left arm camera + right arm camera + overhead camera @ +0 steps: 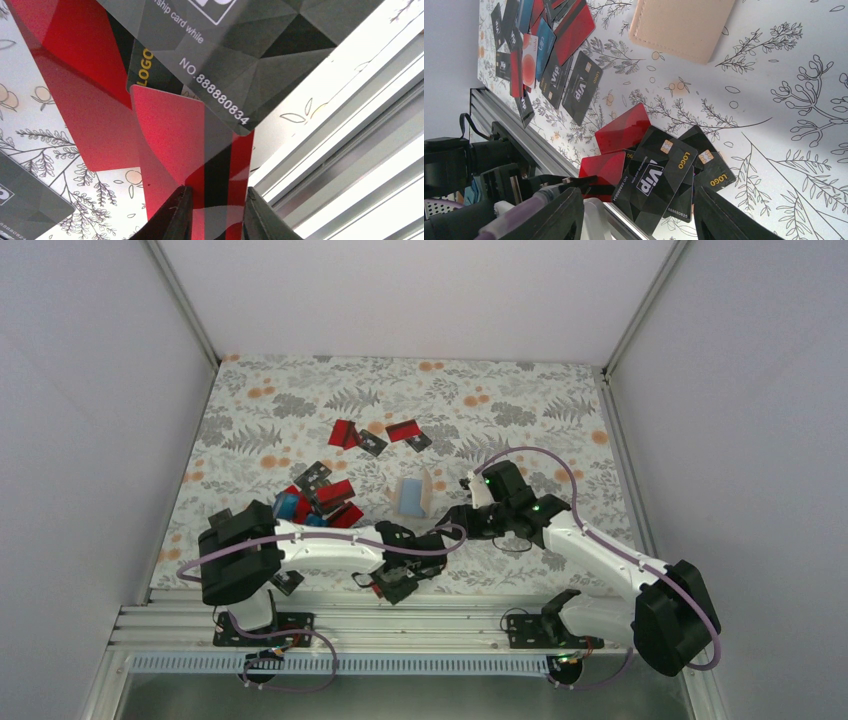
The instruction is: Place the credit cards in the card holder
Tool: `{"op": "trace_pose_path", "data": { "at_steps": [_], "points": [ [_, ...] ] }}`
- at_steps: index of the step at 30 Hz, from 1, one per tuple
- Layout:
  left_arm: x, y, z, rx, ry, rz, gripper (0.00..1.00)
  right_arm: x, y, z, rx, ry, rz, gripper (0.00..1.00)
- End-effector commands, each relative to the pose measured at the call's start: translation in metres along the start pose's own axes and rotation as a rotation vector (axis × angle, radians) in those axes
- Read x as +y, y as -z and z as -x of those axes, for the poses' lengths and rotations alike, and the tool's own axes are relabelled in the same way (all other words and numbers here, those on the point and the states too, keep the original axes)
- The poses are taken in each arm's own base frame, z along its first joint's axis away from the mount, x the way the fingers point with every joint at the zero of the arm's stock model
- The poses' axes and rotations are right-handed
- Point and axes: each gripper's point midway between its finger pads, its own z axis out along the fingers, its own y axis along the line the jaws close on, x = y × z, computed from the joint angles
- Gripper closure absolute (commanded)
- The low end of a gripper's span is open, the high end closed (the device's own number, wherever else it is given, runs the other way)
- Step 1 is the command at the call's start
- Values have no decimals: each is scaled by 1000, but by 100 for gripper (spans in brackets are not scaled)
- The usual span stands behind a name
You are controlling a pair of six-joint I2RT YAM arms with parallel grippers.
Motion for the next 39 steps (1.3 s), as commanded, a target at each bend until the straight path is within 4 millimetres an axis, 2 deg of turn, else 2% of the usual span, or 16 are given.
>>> {"op": "trace_pose_path", "data": {
  "at_steps": [1,13,25,26,32,35,39],
  "points": [
    [3,14,13,-50,-3,4,80,5,-1,-1,7,16,14,43],
    [13,25,17,-64,-11,39,97,1,-3,0,7,12,-1,44],
    [-1,54,23,-151,-44,-62,98,-1,-1,10,-35,11,-24,47],
    [-2,61,26,-173,-40,-76,98,1,0,12,-47,15,-23,47],
    [37,109,60,-367,170,-112,98,24,18,29,-148,81,47,50],
    [62,135,76,-485,286,-160,98,48,32,40,-222,149,134,51],
    [83,176,94,-664,374,-254,98,85,56,47,-318,245,298,49]
  ]
}}
